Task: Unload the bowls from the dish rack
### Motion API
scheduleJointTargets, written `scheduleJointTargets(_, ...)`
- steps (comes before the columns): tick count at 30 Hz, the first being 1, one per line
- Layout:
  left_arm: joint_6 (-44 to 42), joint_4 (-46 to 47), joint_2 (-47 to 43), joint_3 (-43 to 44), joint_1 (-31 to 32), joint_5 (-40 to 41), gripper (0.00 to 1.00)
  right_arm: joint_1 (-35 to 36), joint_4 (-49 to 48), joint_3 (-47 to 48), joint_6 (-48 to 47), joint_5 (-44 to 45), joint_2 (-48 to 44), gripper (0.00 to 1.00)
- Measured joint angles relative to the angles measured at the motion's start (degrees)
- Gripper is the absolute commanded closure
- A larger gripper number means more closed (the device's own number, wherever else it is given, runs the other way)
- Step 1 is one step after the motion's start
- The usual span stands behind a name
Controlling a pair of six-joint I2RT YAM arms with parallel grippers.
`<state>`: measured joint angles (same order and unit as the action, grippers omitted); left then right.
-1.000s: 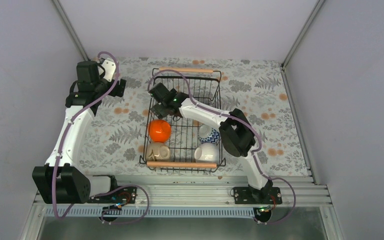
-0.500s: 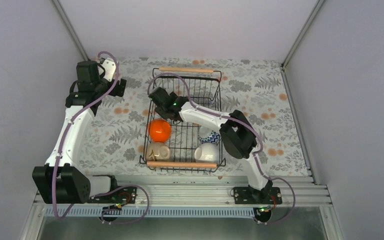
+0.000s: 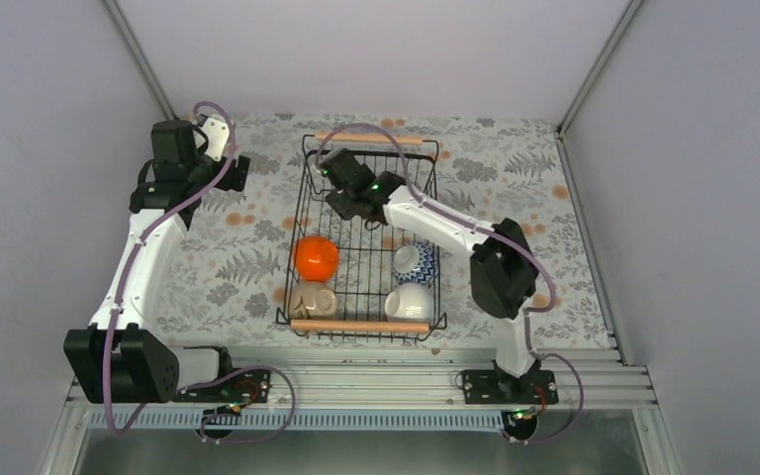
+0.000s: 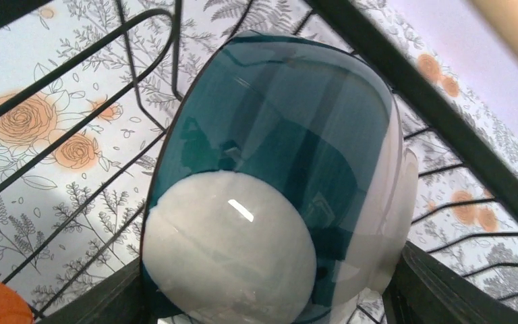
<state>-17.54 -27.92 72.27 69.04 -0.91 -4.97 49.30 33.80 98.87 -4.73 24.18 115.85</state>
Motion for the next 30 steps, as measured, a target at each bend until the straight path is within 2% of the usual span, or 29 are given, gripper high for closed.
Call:
scheduleJointTargets(11, -0.02, 1.46, 1.51, -0.17, 0.00, 0.68, 0.00, -7.34, 4.85, 1.38, -0.74, -7.54, -14.75, 0.65)
scheduleJointTargets(14, -0.02, 1.51, 2.32, -0.17, 0.00, 0.70, 0.00, -13.92, 6.38, 3.72, -0.28, -11.80, -18.62, 0.64)
scheduleJointTargets(22, 0.00, 2.03, 2.69, -0.26, 0.00, 1.33, 0.00, -38.05, 10.25, 5.51, 1.95, -24.15, -26.95, 0.64)
scheduleJointTargets(30, -0.02, 2.38, 2.69, -0.70, 0.00, 1.33, 0.00, -53.72, 11.52, -4.57, 3.96, -43.28, -28.52, 0.65)
